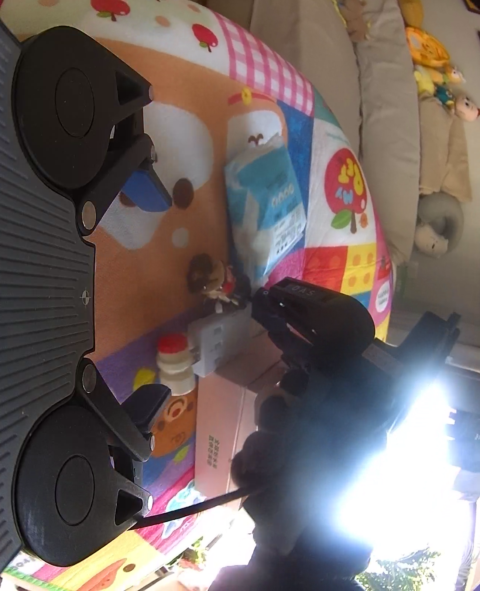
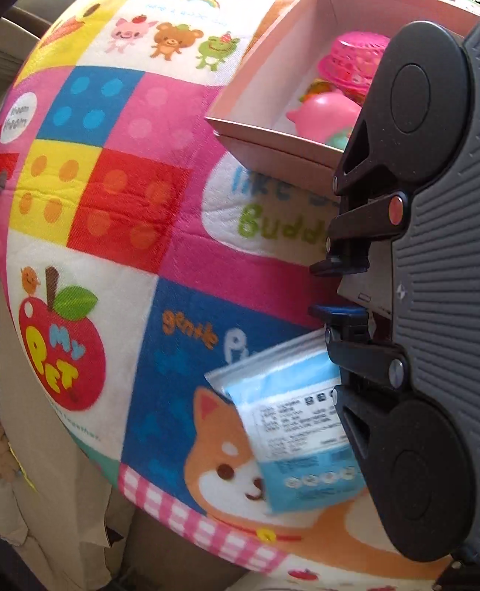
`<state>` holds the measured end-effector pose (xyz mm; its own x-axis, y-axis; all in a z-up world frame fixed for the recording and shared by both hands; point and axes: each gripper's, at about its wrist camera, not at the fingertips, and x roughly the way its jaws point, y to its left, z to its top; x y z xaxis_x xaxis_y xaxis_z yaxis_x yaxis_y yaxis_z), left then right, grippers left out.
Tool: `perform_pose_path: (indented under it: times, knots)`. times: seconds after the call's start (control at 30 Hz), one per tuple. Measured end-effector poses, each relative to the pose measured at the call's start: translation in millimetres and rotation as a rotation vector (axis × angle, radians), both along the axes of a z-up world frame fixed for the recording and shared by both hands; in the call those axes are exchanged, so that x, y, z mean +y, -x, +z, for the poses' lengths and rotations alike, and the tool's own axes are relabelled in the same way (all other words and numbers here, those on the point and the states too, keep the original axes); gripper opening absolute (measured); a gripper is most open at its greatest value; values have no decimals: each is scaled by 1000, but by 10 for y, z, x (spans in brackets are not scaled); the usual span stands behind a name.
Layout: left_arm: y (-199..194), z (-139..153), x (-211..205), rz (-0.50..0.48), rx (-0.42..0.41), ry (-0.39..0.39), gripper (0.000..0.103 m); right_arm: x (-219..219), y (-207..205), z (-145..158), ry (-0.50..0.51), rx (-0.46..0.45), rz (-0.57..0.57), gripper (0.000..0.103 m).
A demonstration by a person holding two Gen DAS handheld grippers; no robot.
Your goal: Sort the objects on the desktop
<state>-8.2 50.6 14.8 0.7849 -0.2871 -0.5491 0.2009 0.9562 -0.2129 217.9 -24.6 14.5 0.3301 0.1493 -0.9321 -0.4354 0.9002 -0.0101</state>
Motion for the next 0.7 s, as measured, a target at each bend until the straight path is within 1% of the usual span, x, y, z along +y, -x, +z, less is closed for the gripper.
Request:
perform_pose_path:
  times: [0.13,0.2,0.23,0.3,0.33,0.37,0.4,0.43,0.47,0.53,0.57,0.6,0.63,0.67,0.7]
  knots:
    - [107,-22,-48,-39,23,-18,103,-41,626,48,-60,39,122,15]
    - [156,-32,-81,-60,36,-27,103,-130,883,89,-103,63,156,15]
    - [181,-36,-96,-67,42,-34,103,-211,992,117,-119,59,152,15]
    - [244,-33,-108,-74,46,-48,103,-381,1195,235,-144,-11,143,17]
    - [272,-26,-104,-73,48,-53,103,-499,1325,326,-146,-88,145,22]
    - [302,-17,-91,-66,49,-57,103,-588,1426,390,-151,-139,144,32]
    - [335,-1,-67,-53,50,-62,103,-714,1544,449,-159,-198,137,38]
    - [364,19,-42,-40,49,-67,103,-821,1651,486,-162,-247,132,51]
    - [393,43,-10,-22,45,-72,103,-909,1752,501,-163,-288,136,60]
    - [443,103,81,28,37,-80,103,-1049,1965,488,-166,-341,151,65]
    - [467,131,127,51,35,-84,103,-1105,2062,463,-177,-349,154,70]
    - [498,155,175,75,33,-87,103,-1146,2132,435,-191,-348,152,73]
    - [529,178,222,91,32,-89,103,-1199,2216,372,-220,-340,145,79]
    - [564,194,252,99,33,-90,103,-1225,2273,326,-239,-333,144,81]
    - [609,210,280,99,36,-93,103,-1247,2341,259,-254,-327,146,81]
